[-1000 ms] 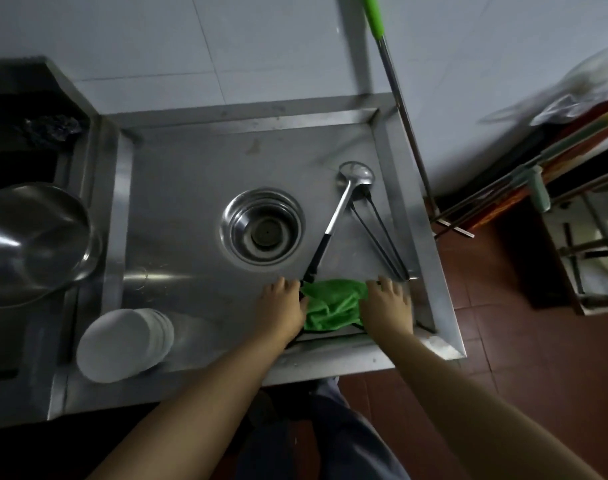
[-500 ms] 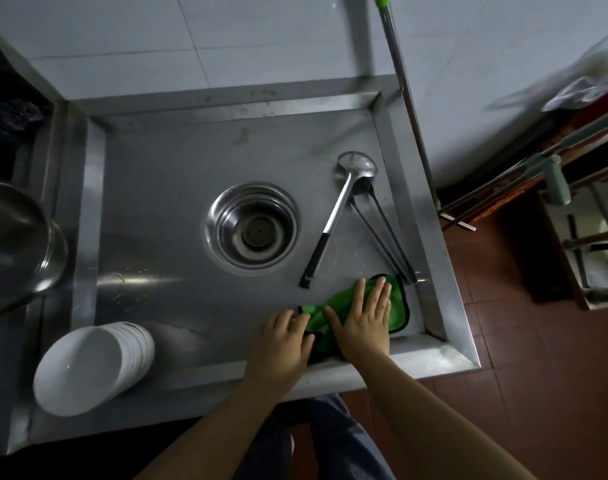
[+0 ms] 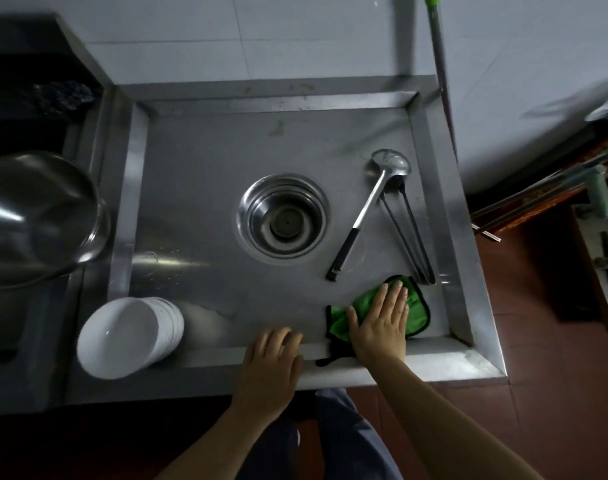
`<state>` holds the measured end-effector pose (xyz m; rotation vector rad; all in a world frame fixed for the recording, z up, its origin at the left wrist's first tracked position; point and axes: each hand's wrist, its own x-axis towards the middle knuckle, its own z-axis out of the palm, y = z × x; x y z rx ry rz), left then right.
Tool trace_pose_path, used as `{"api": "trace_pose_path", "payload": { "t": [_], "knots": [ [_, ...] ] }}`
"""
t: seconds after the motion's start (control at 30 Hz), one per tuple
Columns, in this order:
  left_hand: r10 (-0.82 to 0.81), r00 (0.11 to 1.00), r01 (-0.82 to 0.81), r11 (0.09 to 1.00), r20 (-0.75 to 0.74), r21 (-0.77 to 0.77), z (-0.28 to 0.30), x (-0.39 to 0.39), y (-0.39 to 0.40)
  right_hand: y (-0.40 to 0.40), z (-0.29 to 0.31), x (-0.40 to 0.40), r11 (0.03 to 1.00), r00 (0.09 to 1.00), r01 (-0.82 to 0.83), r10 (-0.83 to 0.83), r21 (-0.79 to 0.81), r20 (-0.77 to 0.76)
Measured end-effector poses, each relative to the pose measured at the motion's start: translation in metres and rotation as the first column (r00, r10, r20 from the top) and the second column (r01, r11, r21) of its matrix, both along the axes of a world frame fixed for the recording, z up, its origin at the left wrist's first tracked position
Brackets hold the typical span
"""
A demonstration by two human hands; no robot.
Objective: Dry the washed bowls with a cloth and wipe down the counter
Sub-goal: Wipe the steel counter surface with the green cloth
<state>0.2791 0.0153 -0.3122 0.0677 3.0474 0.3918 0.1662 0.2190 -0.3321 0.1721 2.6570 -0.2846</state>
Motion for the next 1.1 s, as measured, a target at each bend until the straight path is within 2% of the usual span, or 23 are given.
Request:
{"api": "trace_pose_path", "payload": {
  "t": [0.17,0.27,0.43,0.57,0.73,0.97,1.1],
  "knots": [
    [-0.073,0.997,0.074,0.995,0.013,-0.066,-0.01,0.038,-0.025,-0.043,-0.005,0.02,1.0,1.0,-0.002,0.002,0.002,-0.011],
    [0.019,1.0,-0.019,0.999,0.004,-0.043,-0.008,0.055,-0.04,-0.071,-0.004,0.033,0.998,0.998,-0.061,0.061,-0.018,-0.008],
    [0.057,0.998,-0.056,0.998,0.027,-0.025,0.003,0.069,-0.062,-0.117,-0.008,0.046,0.973,0.973,-0.223,0.219,-0.056,-0.068],
    [0.141,0.989,-0.14,0.99,0.038,-0.034,0.009,0.077,-0.08,-0.147,-0.016,0.043,0.91,0.907,-0.414,0.411,-0.02,-0.092],
    [0.19,0.98,-0.191,0.982,-0.064,-0.005,0.017,0.088,-0.093,-0.186,-0.012,0.023,0.791,0.789,-0.612,0.61,0.002,-0.072],
    [0.23,0.966,-0.236,0.971,-0.121,-0.038,0.062,0.075,-0.096,-0.187,0.009,0.014,0.722,0.723,-0.687,0.69,-0.079,0.029],
    [0.271,0.937,-0.293,0.953,-0.22,-0.077,0.083,0.068,-0.097,-0.184,0.023,0.016,0.787,0.784,-0.614,0.617,-0.067,0.063]
  ]
}}
